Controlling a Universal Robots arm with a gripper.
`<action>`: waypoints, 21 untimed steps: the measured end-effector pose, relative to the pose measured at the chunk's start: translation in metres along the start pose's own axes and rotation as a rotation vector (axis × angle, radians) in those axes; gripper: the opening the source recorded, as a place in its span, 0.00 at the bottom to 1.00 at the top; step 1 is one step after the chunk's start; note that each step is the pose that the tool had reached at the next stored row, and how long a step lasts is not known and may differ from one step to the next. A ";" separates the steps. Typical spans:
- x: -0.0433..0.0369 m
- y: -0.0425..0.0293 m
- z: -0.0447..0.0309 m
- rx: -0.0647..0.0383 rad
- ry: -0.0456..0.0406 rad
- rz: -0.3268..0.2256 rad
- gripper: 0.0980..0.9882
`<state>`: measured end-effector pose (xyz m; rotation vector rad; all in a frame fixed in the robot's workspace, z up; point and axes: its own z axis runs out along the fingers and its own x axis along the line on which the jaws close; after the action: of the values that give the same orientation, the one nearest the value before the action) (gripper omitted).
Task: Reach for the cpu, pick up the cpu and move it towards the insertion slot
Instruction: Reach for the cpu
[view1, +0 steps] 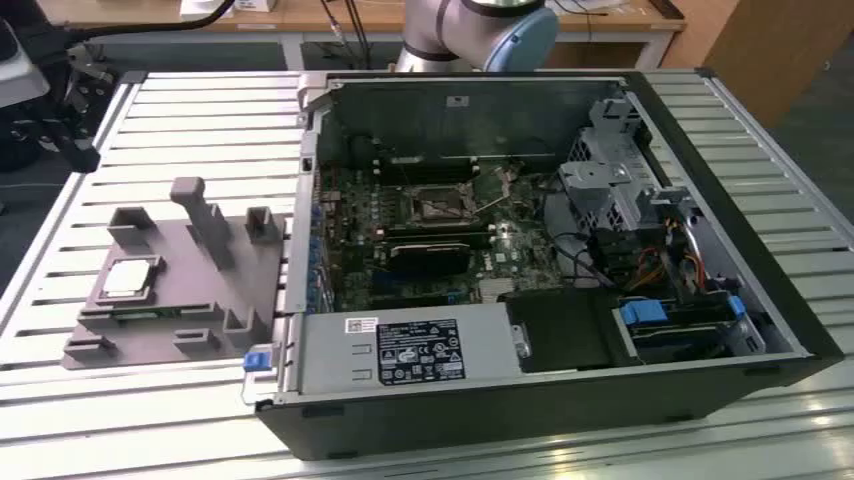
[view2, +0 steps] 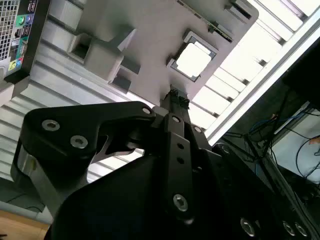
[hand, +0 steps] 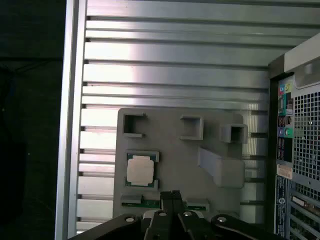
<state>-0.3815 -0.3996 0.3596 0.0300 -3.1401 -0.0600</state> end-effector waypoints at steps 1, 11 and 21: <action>0.0000 0.0000 0.0000 0.000 0.0000 0.000 0.01; 0.0041 0.0000 0.0001 0.000 0.0001 0.000 0.01; 0.0184 -0.0055 0.0014 0.000 0.0001 -0.002 0.01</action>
<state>-0.3998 -0.4054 0.3580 0.0329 -3.1399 -0.0600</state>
